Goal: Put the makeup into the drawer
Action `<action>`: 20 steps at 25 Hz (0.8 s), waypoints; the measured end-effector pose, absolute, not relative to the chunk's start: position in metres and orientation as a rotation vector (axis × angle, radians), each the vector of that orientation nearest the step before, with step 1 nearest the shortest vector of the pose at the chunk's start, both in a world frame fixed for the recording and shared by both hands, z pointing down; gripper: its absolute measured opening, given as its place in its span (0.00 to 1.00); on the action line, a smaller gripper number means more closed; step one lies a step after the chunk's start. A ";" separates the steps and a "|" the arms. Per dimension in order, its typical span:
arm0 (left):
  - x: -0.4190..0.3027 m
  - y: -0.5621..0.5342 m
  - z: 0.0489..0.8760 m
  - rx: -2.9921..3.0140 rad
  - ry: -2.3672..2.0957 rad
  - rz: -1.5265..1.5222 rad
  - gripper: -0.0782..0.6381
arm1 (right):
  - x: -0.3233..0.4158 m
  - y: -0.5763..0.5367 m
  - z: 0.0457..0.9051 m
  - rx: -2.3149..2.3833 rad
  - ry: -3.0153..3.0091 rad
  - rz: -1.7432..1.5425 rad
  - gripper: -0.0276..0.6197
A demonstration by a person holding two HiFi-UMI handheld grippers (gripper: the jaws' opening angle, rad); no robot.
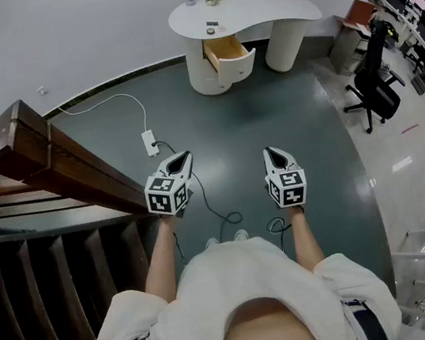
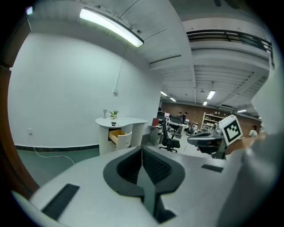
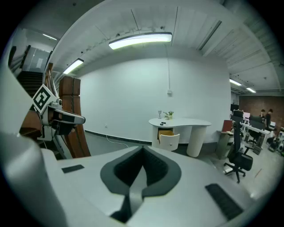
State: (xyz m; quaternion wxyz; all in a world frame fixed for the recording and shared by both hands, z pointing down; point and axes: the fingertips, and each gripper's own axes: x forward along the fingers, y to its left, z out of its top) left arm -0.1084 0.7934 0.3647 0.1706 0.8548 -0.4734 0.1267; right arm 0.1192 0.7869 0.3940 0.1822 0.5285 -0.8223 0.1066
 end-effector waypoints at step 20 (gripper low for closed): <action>-0.075 0.791 0.368 2.413 -1.342 0.392 0.13 | 0.133 0.785 0.396 1.422 -2.472 0.338 0.57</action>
